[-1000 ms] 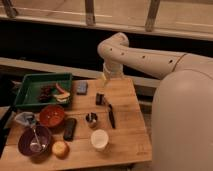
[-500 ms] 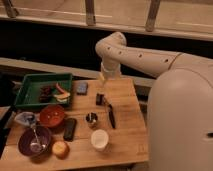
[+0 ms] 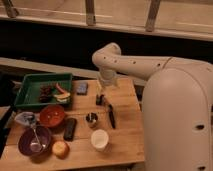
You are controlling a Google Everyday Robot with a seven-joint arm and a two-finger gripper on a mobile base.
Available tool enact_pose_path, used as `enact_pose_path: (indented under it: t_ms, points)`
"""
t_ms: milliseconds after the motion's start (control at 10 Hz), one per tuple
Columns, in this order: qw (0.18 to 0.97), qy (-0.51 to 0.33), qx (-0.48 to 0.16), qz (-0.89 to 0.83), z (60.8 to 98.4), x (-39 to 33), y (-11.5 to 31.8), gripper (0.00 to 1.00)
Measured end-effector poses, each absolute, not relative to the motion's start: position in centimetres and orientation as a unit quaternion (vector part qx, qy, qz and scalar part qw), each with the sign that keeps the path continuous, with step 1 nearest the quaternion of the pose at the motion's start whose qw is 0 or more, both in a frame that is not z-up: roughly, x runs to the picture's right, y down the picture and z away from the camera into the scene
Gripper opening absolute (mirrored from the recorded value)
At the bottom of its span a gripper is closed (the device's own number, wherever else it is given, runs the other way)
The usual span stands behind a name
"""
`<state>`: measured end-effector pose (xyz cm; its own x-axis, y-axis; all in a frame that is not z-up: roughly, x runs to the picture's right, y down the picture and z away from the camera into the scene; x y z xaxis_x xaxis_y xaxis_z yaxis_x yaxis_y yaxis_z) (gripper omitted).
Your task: Place brush in metal cup
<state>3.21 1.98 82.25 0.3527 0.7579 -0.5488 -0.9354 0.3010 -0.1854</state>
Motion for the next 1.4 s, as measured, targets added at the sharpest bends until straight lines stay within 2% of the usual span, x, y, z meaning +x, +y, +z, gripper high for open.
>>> enact_pose_path:
  t_ms: [500, 800, 1300, 1400]
  points:
    - [0.751, 0.224, -0.291, 0.549, 86.8, 3.4, 8.3, 0.74]
    - [0.730, 0.235, -0.323, 0.554, 88.1, 4.1, 10.4, 0.74]
    - [0.712, 0.231, -0.345, 0.566, 90.5, 4.8, 11.0, 0.74]
    - [0.709, 0.227, -0.351, 0.568, 91.2, 4.8, 11.0, 0.69]
